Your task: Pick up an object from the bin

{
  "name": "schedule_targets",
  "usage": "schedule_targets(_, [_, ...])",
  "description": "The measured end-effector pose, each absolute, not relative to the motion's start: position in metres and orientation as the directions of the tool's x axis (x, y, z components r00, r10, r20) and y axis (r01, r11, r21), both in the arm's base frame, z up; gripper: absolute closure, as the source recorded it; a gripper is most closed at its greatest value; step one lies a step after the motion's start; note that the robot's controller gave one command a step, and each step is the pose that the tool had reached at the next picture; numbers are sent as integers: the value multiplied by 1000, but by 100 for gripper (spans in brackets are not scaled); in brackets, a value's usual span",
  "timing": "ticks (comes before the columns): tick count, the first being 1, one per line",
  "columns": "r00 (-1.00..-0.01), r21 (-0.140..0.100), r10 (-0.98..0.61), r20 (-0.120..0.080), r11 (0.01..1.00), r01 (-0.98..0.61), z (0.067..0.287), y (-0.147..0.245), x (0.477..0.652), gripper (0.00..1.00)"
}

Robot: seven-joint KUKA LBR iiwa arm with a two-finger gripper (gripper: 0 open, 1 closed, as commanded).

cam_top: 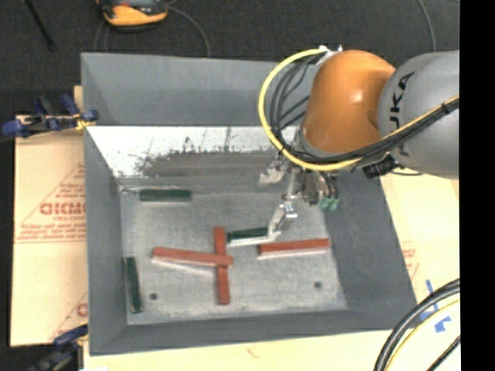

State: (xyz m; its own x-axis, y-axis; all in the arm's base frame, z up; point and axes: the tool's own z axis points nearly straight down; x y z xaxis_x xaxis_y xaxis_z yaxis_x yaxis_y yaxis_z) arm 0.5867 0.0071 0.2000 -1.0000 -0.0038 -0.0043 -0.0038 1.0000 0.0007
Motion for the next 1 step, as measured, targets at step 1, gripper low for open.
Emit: schedule_targets(1, [-1000, 1, -4, -4, 1000, -4, 200, 7, 587, 0])
